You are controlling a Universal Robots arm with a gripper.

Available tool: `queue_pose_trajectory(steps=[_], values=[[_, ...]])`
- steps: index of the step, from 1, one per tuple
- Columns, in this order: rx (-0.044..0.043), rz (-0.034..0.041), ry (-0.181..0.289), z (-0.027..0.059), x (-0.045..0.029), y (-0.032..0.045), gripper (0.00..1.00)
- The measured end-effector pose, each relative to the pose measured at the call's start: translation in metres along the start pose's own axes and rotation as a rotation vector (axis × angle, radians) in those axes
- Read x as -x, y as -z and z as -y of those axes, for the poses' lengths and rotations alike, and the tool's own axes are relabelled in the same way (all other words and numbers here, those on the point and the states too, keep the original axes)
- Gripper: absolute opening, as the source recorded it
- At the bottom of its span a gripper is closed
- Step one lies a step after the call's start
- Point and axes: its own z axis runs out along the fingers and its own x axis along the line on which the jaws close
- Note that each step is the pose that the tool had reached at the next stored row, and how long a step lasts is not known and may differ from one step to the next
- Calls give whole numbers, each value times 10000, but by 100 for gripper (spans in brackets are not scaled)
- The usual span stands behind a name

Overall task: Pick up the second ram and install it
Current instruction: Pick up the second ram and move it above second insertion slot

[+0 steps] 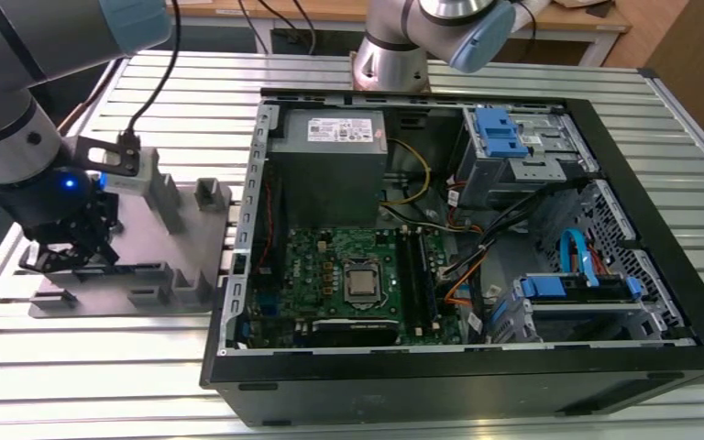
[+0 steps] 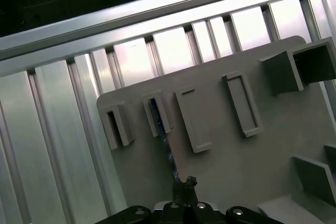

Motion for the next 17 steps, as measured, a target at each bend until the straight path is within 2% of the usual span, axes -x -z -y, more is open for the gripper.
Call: queue_pose_trajectory(steps=[17], values=[[29,-7,1119,0,0,0,7]])
